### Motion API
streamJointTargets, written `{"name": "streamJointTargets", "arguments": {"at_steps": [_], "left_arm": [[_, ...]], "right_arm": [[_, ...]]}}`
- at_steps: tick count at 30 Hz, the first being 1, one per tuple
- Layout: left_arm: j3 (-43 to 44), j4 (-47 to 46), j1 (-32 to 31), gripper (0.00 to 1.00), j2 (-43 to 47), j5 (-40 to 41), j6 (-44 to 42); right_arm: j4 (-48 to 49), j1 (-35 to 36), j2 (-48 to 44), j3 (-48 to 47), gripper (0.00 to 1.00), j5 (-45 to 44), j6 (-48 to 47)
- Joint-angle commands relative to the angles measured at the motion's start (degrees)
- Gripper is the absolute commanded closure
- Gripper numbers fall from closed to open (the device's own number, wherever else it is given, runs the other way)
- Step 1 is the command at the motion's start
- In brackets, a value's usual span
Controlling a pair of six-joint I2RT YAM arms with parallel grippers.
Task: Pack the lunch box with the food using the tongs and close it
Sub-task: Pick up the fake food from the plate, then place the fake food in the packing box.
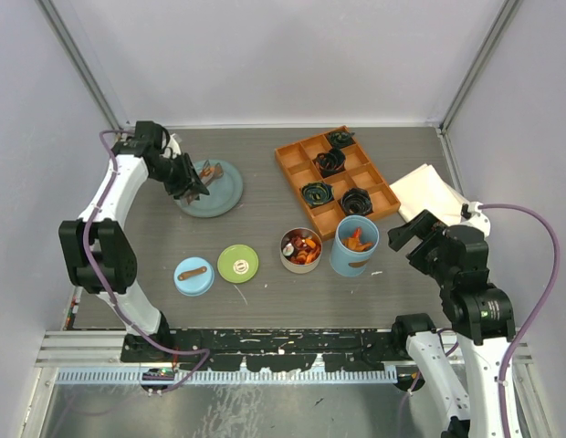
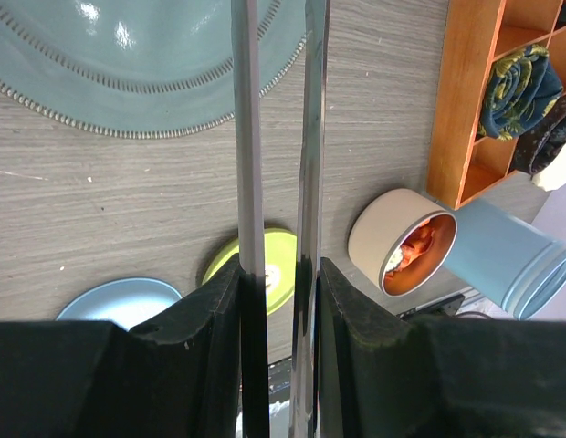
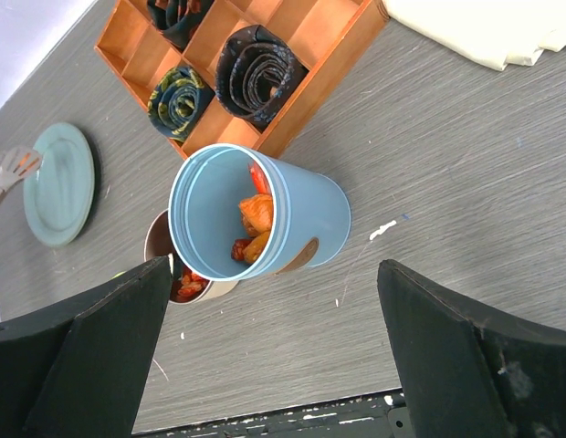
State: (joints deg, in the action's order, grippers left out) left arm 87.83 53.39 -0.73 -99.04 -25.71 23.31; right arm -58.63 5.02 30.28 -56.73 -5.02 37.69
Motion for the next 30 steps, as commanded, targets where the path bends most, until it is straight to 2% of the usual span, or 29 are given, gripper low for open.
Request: {"name": "streamJointTargets", "arguments": {"at_steps": [1,6,10,17,23,30], "left_arm": [[0.46,1.66,0.27,0.78,4.09,-2.29,-0.78],[1.61,4.23,-0.42,0.78,7.54,-3.78,-1.05],[0.56,5.2,-4.11,0.78,11.44,-3.41,-0.36],[-3.33,6.1,-19.01,0.77,16.81,-1.66,2.75],[-8.05,4.52,-32.8,0.76,17.94,0.43,6.35],[-9.26,4.41,-38.89,0.76,16.18,0.57,7.28]], "right_arm": [[0.81,-0.18,-1.16,-1.68,0.0,-0.42,0.8],[0.5,-0.18,-1.19,-2.53,0.0,-0.26,0.72],[0.37,-0.2,-1.37,-2.69,0.0,-0.09,0.78],[0.27,-0.19,-1.98,-2.03,0.0,-0.11,1.15],[0.61,-0.18,-2.07,-1.48,0.0,0.55,1.32],[0.76,-0.18,-2.08,-1.36,0.0,0.56,1.15]]}}
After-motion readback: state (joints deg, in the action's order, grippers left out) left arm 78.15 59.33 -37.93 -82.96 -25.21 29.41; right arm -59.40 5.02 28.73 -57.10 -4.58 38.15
